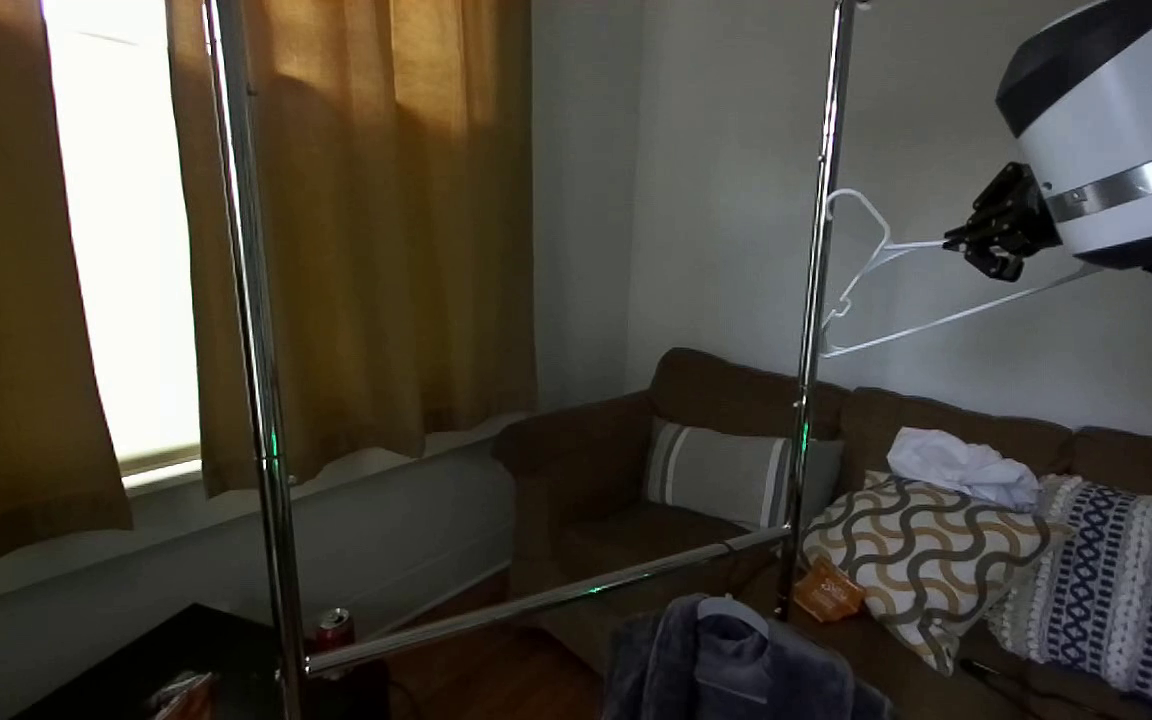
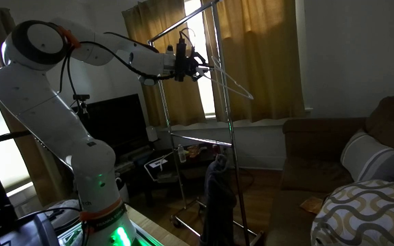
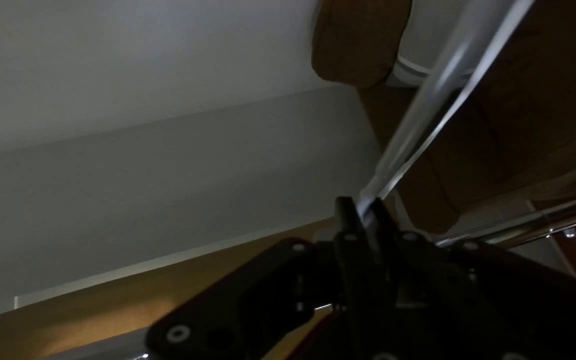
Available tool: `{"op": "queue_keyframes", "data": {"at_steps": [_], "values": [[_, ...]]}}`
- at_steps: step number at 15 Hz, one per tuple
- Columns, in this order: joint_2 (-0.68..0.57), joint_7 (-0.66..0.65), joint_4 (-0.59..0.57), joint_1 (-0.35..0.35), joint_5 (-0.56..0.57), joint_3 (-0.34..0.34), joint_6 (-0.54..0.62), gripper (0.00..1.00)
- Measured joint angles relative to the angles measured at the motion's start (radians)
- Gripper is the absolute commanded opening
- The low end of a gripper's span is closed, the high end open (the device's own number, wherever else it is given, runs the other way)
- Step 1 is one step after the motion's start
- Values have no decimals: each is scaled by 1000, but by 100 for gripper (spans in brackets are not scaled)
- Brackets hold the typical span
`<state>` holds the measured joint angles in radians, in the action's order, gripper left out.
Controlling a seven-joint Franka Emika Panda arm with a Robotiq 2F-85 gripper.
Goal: Place the white clothes hanger on the top rail
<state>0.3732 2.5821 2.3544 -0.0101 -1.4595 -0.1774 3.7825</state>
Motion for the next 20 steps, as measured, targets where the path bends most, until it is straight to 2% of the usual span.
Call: {"op": "queue_keyframes", "data": {"at_steps": [5,8,13,16,20], "values": [[22,141,-23,7,-140,-12,53,2],[35,130,-1,12,-143,-20,96,2],[67,131,38,35,-143,-32,101,2],[102,131,59,61,-151,-45,107,2],[146,131,74,119,-216,-53,118,2]]}}
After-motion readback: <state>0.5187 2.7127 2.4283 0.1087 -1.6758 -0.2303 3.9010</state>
